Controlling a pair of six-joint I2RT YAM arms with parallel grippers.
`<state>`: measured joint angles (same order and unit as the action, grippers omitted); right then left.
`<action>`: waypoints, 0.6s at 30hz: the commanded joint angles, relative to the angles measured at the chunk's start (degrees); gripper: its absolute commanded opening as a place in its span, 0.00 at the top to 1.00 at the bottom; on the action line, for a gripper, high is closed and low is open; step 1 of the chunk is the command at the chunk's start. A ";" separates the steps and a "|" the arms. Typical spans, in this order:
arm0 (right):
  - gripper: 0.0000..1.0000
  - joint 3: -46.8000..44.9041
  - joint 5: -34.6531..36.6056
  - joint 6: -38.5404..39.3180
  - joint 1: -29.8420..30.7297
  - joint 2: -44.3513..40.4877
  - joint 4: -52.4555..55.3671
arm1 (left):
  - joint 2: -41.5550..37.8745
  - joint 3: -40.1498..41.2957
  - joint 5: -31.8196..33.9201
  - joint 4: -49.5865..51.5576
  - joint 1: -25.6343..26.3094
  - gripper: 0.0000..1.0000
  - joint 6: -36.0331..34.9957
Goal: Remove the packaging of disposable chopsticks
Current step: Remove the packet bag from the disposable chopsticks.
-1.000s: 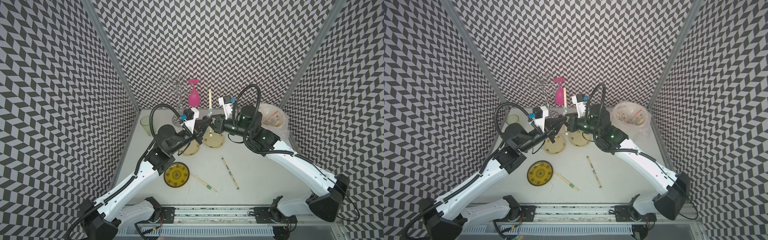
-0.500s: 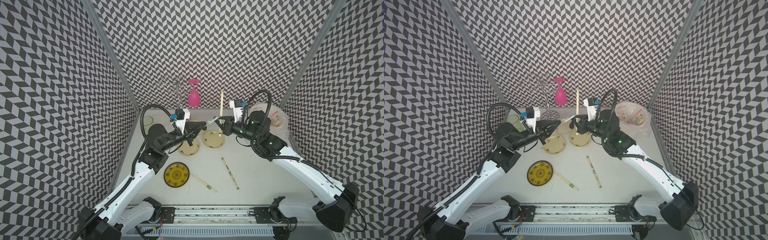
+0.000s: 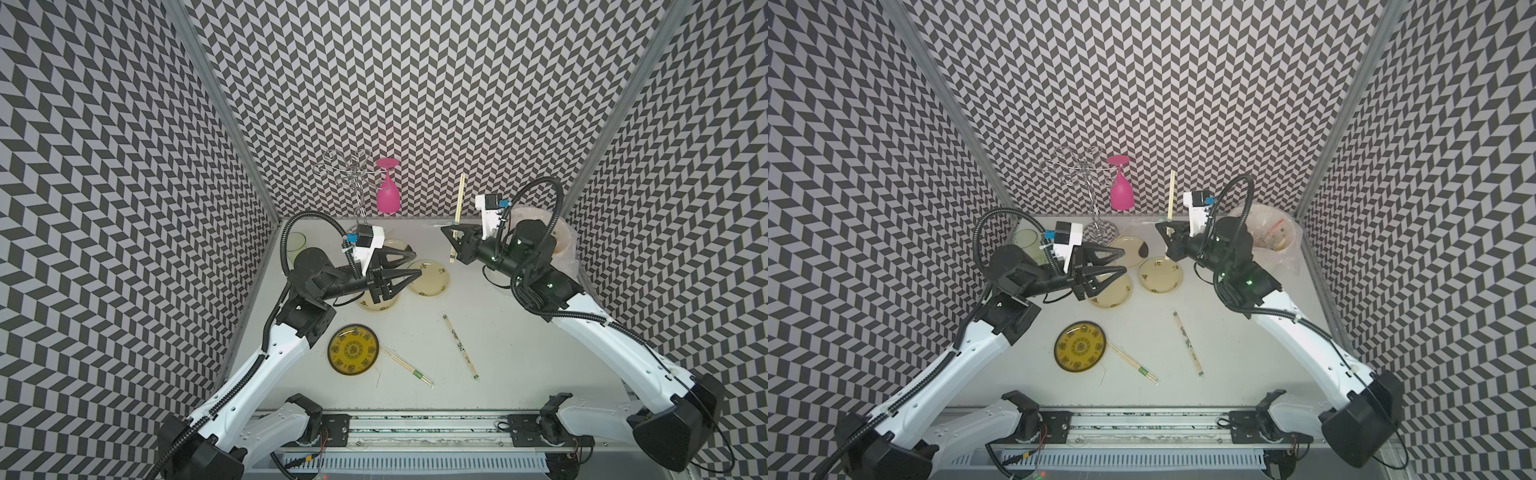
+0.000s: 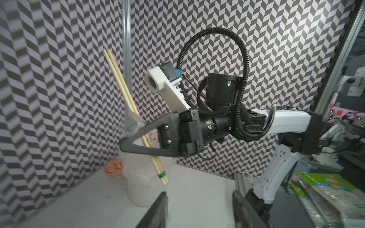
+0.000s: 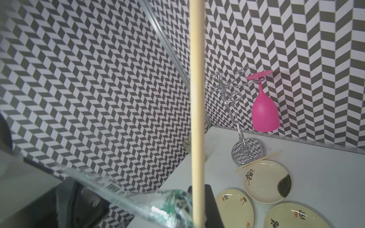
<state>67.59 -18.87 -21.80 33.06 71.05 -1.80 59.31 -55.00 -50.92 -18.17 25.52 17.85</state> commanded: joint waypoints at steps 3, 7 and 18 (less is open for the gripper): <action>1.00 -6.82 -7.83 10.32 2.21 -4.93 -0.63 | -3.69 -0.65 -0.40 -3.65 -7.52 0.11 2.18; 1.00 -11.21 -13.18 13.73 4.20 -7.48 -0.63 | -1.59 -0.07 -5.28 -7.60 -8.43 0.06 6.54; 1.00 -9.02 -15.43 18.11 13.71 -4.10 -1.54 | 3.75 -0.02 -10.33 -11.49 -5.44 0.11 12.70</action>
<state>56.73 -33.08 -6.22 45.76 66.00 -0.54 63.40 -54.98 -59.05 -27.42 19.27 28.88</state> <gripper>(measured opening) 0.067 0.901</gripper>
